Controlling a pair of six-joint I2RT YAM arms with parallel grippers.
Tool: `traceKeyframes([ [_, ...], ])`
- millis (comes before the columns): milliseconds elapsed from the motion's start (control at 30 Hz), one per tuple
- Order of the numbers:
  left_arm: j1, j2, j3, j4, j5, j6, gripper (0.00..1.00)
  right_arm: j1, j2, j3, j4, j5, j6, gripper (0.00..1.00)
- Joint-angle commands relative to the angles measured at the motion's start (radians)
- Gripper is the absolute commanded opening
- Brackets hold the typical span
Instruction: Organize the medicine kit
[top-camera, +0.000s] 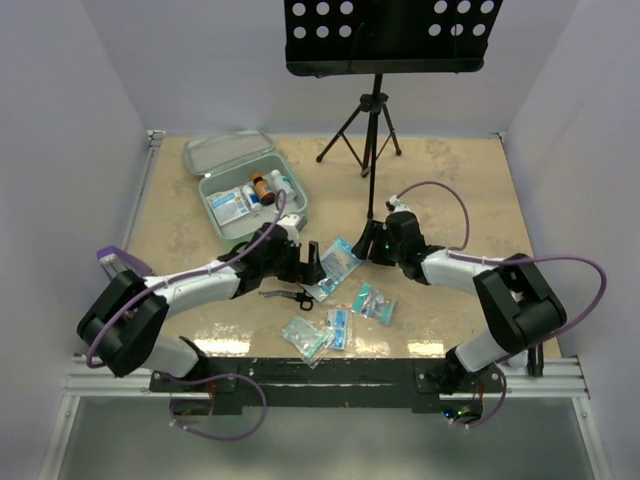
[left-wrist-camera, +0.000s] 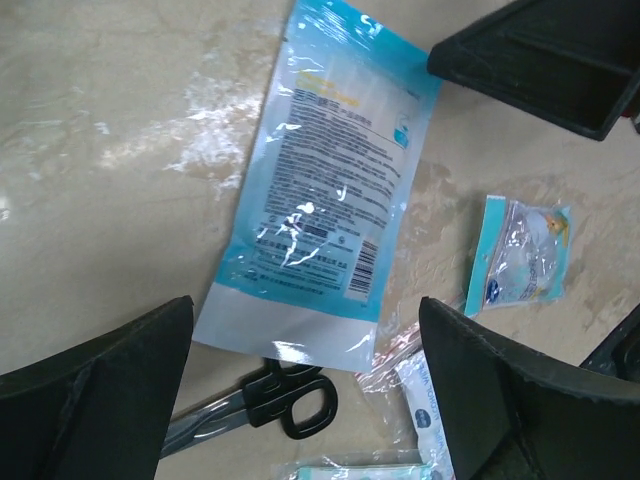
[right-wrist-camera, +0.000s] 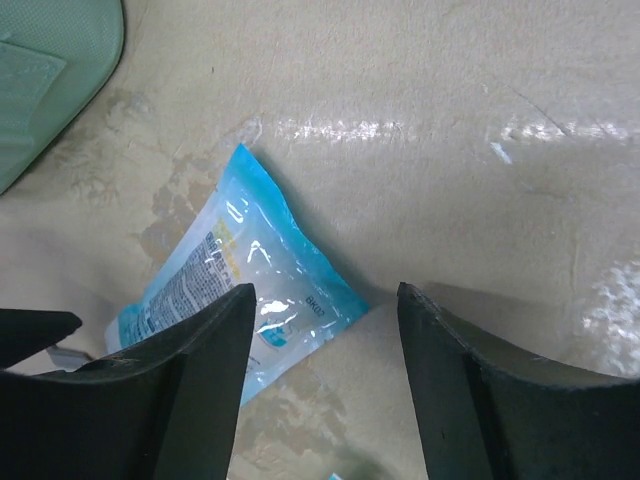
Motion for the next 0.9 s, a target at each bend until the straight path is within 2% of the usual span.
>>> traceKeyframes([
  [0,-0.070,0.047,0.108,-0.032,-0.024,0.099,1.00,0.001,-0.127,0.007,-0.109,0.062,-0.020,0.64],
  [133,-0.127,0.112,0.187,-0.107,-0.099,0.157,0.99,0.001,-0.257,0.014,-0.172,0.106,-0.037,0.65],
  [500,-0.155,0.312,0.367,-0.242,-0.302,0.283,0.81,0.001,-0.477,-0.028,-0.235,0.103,-0.057,0.65],
  [733,-0.158,0.358,0.381,-0.238,-0.257,0.303,0.75,0.001,-0.499,-0.043,-0.257,0.083,-0.062,0.65],
  [867,-0.167,0.386,0.381,-0.239,-0.225,0.312,0.59,0.001,-0.489,-0.048,-0.246,0.076,-0.060,0.65],
])
